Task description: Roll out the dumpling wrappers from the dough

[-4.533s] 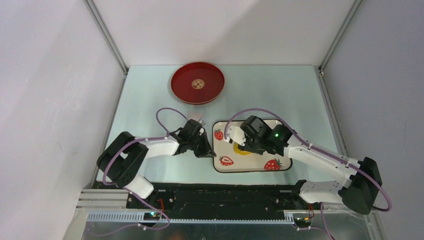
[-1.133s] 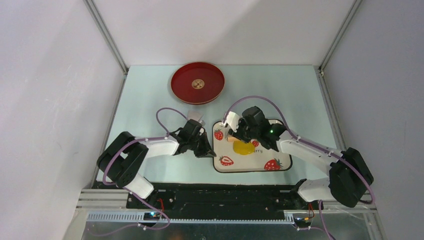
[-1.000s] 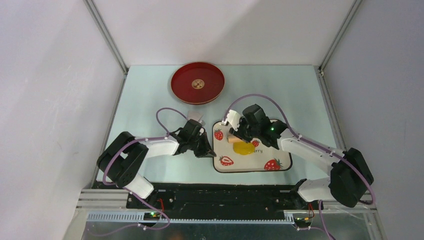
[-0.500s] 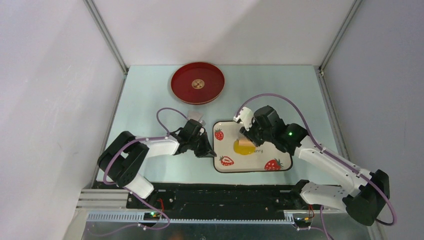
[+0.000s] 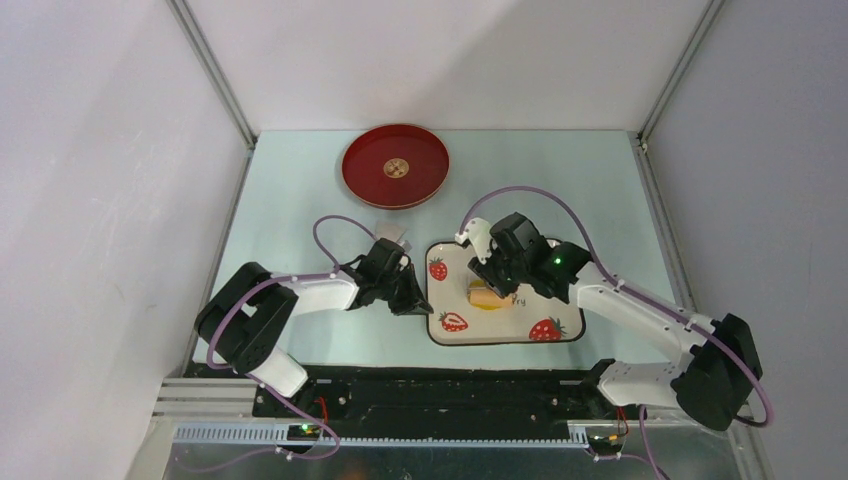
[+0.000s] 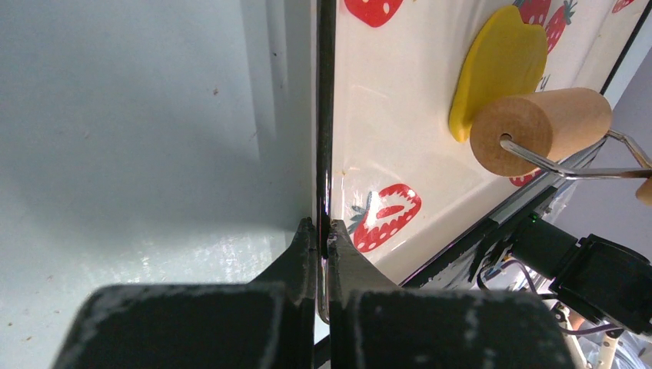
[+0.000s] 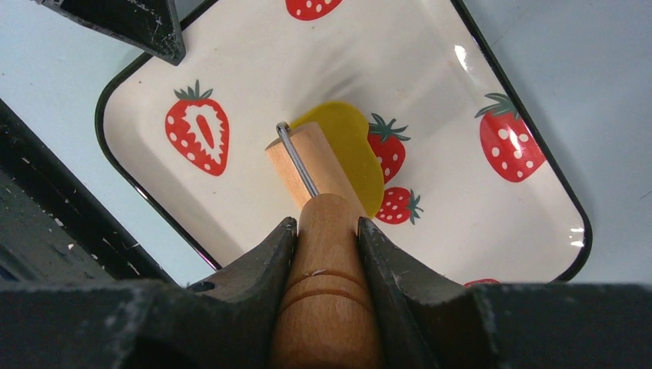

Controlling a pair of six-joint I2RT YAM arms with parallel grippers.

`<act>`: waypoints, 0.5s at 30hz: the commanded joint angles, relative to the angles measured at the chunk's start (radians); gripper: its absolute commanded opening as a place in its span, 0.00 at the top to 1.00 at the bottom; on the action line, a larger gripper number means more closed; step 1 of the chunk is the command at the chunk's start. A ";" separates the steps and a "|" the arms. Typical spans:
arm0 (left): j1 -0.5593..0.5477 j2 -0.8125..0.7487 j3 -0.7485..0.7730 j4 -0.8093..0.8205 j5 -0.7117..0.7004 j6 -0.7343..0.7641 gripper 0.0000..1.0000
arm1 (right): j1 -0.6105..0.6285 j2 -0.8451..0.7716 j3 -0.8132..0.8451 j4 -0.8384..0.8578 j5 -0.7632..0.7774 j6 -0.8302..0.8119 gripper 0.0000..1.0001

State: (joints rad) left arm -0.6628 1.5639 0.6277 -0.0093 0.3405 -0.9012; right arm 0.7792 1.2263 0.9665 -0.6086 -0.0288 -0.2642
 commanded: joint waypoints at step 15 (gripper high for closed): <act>-0.013 0.039 -0.022 -0.093 -0.057 0.022 1.00 | -0.025 0.062 -0.130 0.057 -0.116 -0.021 1.00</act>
State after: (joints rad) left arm -0.6628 1.5639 0.6277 -0.0093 0.3405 -0.9009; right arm 0.7620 1.2709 0.9440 -0.5411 -0.0715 -0.2745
